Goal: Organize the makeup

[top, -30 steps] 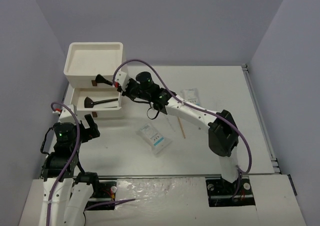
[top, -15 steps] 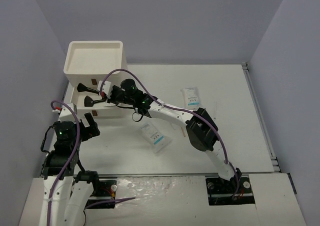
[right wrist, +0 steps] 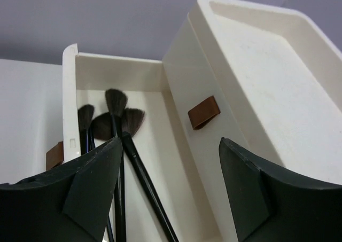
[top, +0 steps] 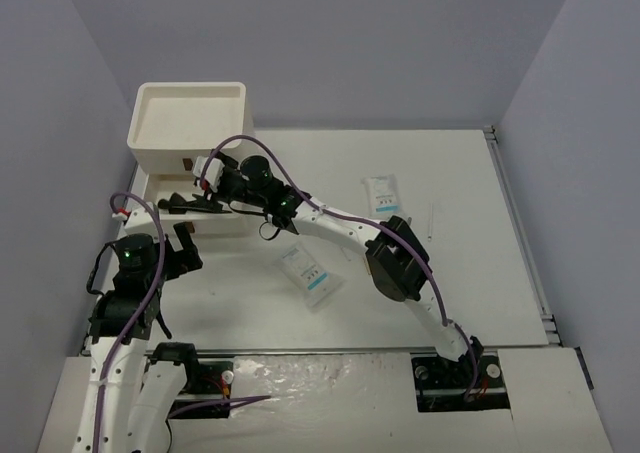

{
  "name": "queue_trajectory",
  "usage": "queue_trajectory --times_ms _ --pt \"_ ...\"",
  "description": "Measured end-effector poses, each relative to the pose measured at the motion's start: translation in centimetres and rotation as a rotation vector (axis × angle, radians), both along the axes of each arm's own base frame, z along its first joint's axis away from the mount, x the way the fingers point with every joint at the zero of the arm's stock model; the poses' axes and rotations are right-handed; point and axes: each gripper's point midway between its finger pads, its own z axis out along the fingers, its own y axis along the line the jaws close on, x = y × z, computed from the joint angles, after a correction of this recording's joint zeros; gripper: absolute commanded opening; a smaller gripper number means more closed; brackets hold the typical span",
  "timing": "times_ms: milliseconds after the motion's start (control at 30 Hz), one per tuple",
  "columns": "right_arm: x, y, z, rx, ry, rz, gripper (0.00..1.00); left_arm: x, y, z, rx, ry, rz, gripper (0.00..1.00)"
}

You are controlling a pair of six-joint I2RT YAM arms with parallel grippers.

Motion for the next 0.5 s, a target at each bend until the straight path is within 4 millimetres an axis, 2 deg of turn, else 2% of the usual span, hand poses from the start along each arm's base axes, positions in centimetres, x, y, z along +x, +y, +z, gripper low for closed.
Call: queue_trajectory --times_ms 100,167,267,367,433,500 --pt "-0.1 -0.9 -1.4 -0.030 0.021 -0.018 0.75 0.4 0.1 -0.5 0.000 0.024 0.003 0.91" --pt "-0.4 -2.5 -2.4 -0.061 0.054 -0.048 0.78 0.8 0.0 -0.9 -0.001 0.044 0.000 0.91" --pt "-0.8 -5.3 -1.7 -0.068 0.089 -0.096 0.84 1.5 0.0 -1.8 0.007 0.082 -0.009 0.91" --pt "-1.2 -11.1 0.1 -0.054 0.154 -0.180 0.88 2.7 0.1 -3.0 0.034 0.134 -0.034 0.90" --pt "-0.8 -15.2 2.7 -0.001 0.170 -0.251 0.91 3.5 0.2 -3.7 0.053 0.159 -0.048 0.88" --pt "-0.8 -20.2 5.3 0.054 0.176 -0.340 0.92 4.4 0.3 -4.8 0.069 0.199 -0.060 0.86"
